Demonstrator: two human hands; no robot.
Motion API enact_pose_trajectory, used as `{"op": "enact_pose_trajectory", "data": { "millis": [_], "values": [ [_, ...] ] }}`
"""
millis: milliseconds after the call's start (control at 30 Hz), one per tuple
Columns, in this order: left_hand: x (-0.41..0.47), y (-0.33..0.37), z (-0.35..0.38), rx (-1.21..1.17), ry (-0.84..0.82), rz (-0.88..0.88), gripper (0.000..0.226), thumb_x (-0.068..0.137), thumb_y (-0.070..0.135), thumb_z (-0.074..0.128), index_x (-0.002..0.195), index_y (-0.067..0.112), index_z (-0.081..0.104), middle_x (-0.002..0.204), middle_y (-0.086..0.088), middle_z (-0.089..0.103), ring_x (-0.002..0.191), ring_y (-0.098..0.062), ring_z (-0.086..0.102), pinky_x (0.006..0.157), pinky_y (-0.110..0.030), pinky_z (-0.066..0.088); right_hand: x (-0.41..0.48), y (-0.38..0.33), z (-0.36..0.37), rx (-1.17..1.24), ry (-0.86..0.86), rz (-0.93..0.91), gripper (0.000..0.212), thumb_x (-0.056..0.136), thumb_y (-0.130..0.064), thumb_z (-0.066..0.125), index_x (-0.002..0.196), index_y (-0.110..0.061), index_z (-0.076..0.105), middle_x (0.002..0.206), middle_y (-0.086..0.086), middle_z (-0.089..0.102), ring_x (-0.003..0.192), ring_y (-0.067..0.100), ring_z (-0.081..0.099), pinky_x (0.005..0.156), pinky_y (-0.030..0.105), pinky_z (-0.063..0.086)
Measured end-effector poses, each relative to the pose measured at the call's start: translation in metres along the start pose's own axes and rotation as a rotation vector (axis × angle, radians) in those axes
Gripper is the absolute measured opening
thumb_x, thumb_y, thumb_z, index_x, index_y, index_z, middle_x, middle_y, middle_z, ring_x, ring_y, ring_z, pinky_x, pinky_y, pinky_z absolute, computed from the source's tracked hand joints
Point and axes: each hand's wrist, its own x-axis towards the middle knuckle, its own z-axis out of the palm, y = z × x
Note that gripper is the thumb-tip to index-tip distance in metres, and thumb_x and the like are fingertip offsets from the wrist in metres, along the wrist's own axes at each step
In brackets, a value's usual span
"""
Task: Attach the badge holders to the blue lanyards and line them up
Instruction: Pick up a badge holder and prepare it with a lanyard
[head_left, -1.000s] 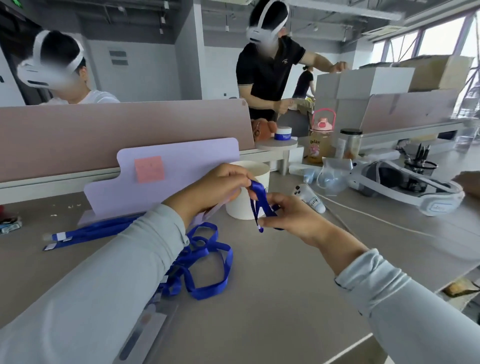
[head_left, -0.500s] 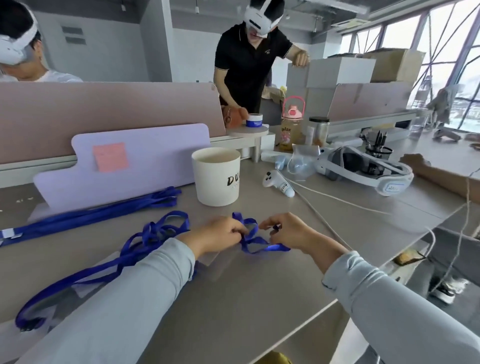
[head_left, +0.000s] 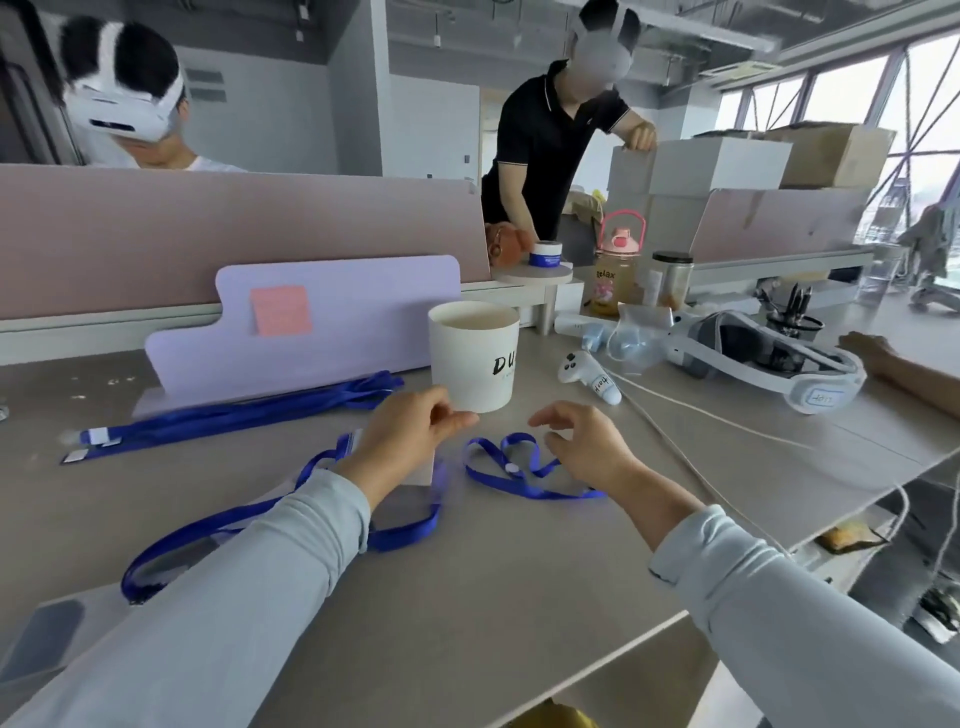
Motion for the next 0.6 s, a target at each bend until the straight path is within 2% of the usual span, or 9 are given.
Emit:
{"op": "enact_pose_trajectory", "data": {
  "millis": [100,200,300,367,400,600],
  "values": [
    [-0.010,-0.019,-0.017,-0.037,0.000,-0.028,0.023,0.084,0.038,0.062,0.075,0.019,0.052,0.070,0.005,0.058,0.064,-0.010,0.051,0.056,-0.017,0.035,0.003,-0.027,0.019,0.049,-0.025,-0.096,0.027,0.088,-0.002,0.046,0.099,-0.018,0.065,0.099,-0.010,0.062,0.093,0.008,0.056,0.062,0.005,0.040],
    [-0.026,-0.045,-0.036,-0.028,0.035,-0.082,0.019,0.084,0.037,0.063,0.075,0.022,0.055,0.075,0.007,0.061,0.065,-0.003,0.052,0.059,-0.017,0.037,0.007,-0.051,0.047,0.064,-0.061,-0.191,0.023,0.088,-0.002,0.049,0.101,-0.013,0.066,0.098,-0.006,0.065,0.084,0.007,0.055,0.062,-0.001,0.039],
    [-0.042,-0.072,-0.061,0.054,0.093,-0.136,0.019,0.086,0.038,0.060,0.082,0.020,0.060,0.082,0.008,0.062,0.075,-0.010,0.056,0.067,-0.026,0.044,0.013,-0.076,0.078,0.059,-0.121,-0.260,0.023,0.088,-0.002,0.049,0.103,-0.010,0.065,0.099,-0.003,0.065,0.086,0.010,0.055,0.067,0.004,0.041],
    [-0.054,-0.091,-0.078,0.077,0.129,-0.186,0.023,0.087,0.039,0.058,0.087,0.017,0.063,0.086,0.005,0.064,0.080,-0.014,0.058,0.071,-0.029,0.046,0.019,-0.092,0.101,0.056,-0.165,-0.295,0.023,0.088,-0.003,0.049,0.102,-0.011,0.066,0.102,0.000,0.067,0.090,0.014,0.058,0.080,0.017,0.045],
    [-0.061,-0.101,-0.087,0.088,0.150,-0.210,0.023,0.087,0.038,0.057,0.088,0.016,0.063,0.087,0.004,0.065,0.081,-0.014,0.059,0.072,-0.029,0.047,0.022,-0.100,0.114,0.051,-0.188,-0.313,0.023,0.088,-0.003,0.050,0.102,-0.011,0.066,0.104,0.000,0.068,0.092,0.015,0.059,0.083,0.019,0.044],
    [-0.102,-0.176,-0.140,0.209,0.344,-0.385,0.021,0.089,0.035,0.054,0.086,0.016,0.061,0.079,0.004,0.060,0.070,-0.012,0.055,0.054,-0.020,0.036,0.044,-0.153,0.189,0.046,-0.357,-0.421,0.024,0.087,-0.002,0.049,0.103,-0.013,0.063,0.100,-0.006,0.061,0.089,0.008,0.055,0.077,0.014,0.041]
  ]
}}
